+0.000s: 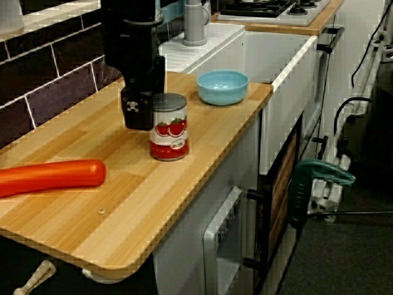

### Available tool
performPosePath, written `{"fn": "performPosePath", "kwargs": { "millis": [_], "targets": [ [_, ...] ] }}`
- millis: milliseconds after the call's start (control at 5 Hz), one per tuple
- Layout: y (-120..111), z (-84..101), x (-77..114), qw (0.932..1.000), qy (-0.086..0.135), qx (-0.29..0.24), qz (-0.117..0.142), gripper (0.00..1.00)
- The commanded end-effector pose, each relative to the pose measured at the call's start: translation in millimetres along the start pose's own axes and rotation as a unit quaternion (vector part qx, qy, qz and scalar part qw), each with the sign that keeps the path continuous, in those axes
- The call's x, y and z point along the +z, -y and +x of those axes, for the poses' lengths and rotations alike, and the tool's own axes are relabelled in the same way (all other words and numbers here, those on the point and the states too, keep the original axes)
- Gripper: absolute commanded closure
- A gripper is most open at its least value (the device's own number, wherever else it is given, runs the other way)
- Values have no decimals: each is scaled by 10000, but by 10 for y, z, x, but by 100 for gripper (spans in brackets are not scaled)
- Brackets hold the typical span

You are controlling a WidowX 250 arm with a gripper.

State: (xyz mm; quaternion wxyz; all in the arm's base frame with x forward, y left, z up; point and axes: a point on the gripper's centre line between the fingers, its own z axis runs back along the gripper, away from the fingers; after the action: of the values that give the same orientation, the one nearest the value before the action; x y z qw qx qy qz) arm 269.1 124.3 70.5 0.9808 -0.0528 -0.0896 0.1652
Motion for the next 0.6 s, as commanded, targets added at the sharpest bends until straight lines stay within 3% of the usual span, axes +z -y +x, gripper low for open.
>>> {"fn": "performPosePath", "kwargs": {
  "millis": [0,400],
  "targets": [
    [-10,-72,167,9996,270,-71,19,0],
    [-6,35,319,9996,253,91,-130,0]
  ]
}}
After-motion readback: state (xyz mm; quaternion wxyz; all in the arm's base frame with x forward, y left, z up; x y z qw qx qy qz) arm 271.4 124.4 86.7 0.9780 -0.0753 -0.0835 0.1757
